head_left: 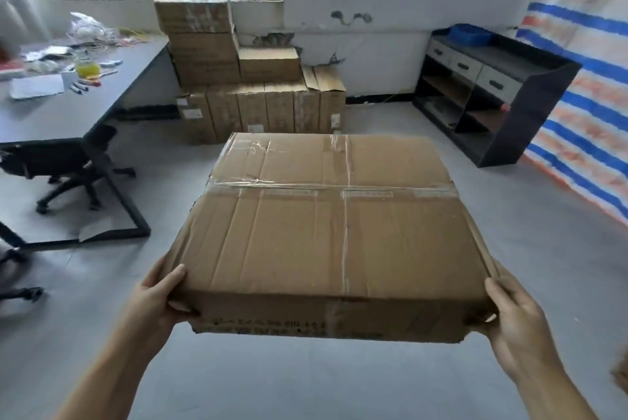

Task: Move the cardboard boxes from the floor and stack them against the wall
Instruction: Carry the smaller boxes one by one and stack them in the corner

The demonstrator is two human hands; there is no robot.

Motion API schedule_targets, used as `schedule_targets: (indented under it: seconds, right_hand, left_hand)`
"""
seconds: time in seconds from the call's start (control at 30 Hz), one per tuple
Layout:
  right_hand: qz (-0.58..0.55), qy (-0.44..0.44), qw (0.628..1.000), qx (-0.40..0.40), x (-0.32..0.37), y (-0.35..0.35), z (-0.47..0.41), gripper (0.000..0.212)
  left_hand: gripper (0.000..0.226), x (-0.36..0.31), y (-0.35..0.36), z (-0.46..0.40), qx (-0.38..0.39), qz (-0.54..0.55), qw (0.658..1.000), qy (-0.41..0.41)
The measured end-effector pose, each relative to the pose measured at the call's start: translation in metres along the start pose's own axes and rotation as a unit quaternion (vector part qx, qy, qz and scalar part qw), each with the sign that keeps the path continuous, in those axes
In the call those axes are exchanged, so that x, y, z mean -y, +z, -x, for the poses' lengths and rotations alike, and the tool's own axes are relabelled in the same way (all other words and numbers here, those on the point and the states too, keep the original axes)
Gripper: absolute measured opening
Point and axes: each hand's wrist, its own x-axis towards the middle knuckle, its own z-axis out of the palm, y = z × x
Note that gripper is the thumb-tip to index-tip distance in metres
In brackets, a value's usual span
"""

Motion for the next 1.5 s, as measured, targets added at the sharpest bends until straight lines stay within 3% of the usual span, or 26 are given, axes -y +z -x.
schedule_targets:
  seconds: [0.43,0.8,1.0,1.2,1.5]
  right_hand:
    - [0.039,-0.01,0.995,0.092,0.024,0.179,-0.25,0.028]
    - [0.019,-0.006,0.999,0.045,0.04,0.356,-0.414,0.031]
    - [0.021,-0.002,0.999,0.036,0.048,0.431,-0.502,0.033]
    - [0.008,0.006,1.0,0.021,0.048,0.515,-0.635,0.024]
    - [0.025,0.012,0.997,0.066,0.088,0.672,-0.835,0.037]
  left_hand:
    - [0.029,-0.045,0.072,-0.207,-0.091,0.068,0.994,-0.006]
    - [0.026,-0.144,0.11,-0.464,-0.054,0.038,0.998,-0.011]
    - [0.037,-0.176,0.138,-0.584,-0.04,0.012,0.999,-0.015]
    - [0.035,-0.202,0.198,-0.725,-0.036,0.014,0.999,-0.001]
    - [0.041,-0.264,0.267,-0.927,-0.082,0.045,0.995,-0.015]
